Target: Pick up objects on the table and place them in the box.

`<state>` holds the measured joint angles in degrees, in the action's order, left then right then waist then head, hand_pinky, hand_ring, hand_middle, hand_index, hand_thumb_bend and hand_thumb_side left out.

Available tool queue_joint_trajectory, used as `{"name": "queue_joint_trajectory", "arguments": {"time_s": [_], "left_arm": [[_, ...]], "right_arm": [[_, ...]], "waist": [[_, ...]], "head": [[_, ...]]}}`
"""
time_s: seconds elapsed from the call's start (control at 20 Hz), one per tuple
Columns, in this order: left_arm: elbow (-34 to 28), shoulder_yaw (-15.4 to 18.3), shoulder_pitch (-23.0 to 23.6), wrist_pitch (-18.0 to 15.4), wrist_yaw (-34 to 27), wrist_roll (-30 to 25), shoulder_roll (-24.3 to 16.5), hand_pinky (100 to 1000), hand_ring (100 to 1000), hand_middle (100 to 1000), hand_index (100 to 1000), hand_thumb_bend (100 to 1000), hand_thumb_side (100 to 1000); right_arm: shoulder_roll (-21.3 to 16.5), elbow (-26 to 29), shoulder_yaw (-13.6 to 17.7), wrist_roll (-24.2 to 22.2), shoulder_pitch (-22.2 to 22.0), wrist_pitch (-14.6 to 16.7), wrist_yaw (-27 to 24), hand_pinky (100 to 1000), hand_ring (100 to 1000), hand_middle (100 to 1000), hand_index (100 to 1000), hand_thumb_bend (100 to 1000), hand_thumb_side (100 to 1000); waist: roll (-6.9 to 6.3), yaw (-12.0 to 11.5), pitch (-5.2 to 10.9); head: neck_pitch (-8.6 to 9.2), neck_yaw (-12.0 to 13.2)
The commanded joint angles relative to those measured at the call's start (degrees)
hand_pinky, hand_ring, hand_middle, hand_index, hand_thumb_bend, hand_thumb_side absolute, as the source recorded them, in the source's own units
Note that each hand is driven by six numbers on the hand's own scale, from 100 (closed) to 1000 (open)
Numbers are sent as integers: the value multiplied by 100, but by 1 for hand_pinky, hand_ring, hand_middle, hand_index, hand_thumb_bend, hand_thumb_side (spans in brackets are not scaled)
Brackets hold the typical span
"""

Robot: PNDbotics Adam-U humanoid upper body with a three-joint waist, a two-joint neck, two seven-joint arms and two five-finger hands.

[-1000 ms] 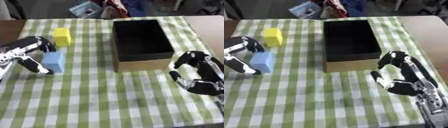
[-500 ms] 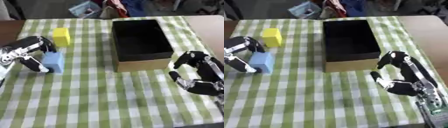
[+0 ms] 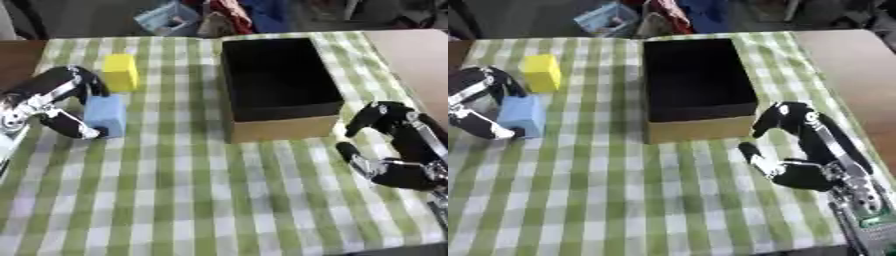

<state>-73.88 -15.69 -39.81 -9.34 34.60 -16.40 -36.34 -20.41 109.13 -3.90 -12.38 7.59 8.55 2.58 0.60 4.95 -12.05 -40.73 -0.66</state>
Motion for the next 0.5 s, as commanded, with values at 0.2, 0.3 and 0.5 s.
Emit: {"name": "queue_joint_trajectory", "arguments": {"time_s": [0.2,0.3,0.5], "left_arm": [[-766,-19,-456,49,-264,-102,-319,602,470,440,576,511,100],[-821,-41,-659,68,-307,-126,-276,603,470,440,576,511,100],[-688,-119,-1092,18,-303,-160,-23,606,473,443,579,520,100]], "right_arm": [[-105,47,3,-33,50,12,-42,672,539,512,571,353,100],[-107,47,-25,-61,62,15,-52,672,539,512,571,354,100],[-117,40,-110,-147,94,18,-85,672,539,511,571,356,100]], "waist": [[-30,38,119],[-36,92,126],[-45,252,133]], "head": [[-6,-5],[5,11],[49,53]]}}
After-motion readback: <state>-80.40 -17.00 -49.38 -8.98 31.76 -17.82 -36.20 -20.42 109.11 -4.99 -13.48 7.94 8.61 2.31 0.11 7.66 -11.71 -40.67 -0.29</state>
